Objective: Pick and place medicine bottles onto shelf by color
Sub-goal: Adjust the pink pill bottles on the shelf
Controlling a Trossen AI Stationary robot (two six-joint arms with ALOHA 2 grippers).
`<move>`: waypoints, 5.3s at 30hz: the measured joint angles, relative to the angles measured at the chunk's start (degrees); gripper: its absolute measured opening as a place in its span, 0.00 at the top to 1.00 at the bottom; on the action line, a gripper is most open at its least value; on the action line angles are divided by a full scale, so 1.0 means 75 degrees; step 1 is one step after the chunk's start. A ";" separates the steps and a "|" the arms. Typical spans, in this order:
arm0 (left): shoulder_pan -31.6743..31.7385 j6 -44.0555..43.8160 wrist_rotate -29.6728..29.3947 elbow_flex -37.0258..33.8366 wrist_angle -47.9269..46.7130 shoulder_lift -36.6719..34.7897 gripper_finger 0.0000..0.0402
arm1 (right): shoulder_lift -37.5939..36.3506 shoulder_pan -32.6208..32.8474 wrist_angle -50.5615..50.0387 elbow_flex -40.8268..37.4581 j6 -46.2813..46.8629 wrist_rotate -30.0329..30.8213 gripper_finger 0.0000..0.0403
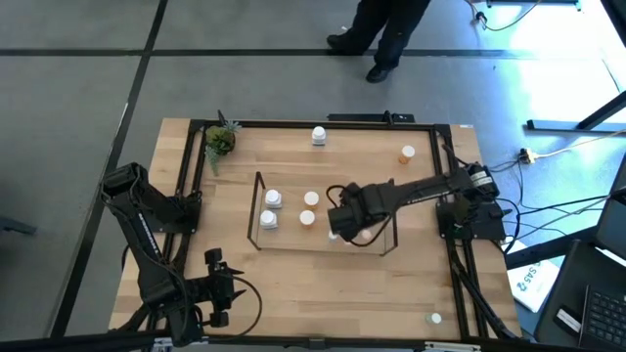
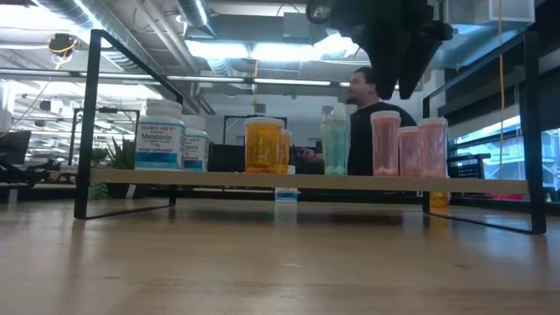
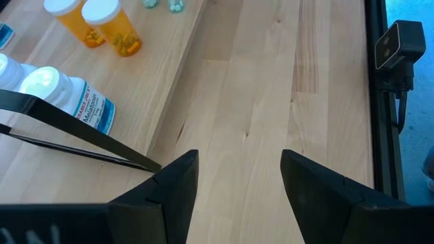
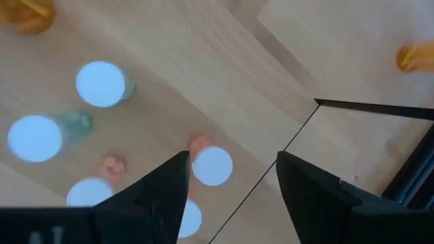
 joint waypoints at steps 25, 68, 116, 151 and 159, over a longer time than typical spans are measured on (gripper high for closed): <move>0.0003 0.0026 -0.0003 0.0003 0.0000 0.0000 0.49 | 0.0003 -0.0088 0.0446 -0.1047 0.0384 -0.1032 0.45; 0.0000 0.0026 -0.0003 0.0000 -0.0003 0.0003 0.49 | -0.0012 -0.0327 0.1604 -0.1743 -0.1015 -0.0627 0.68; 0.0000 0.0023 -0.0003 0.0000 -0.0003 0.0003 0.49 | 0.0012 -0.1431 0.1606 -0.1498 -0.2417 -0.0337 0.68; 0.0000 0.0023 0.0172 0.0000 -0.0001 0.0003 0.49 | 0.0000 -0.1428 0.1632 -0.1489 -0.2433 -0.0487 0.64; 0.0001 0.0023 0.0172 0.0000 0.0000 0.0003 0.49 | 0.0000 -0.1428 0.1623 -0.1489 -0.2382 -0.0487 0.66</move>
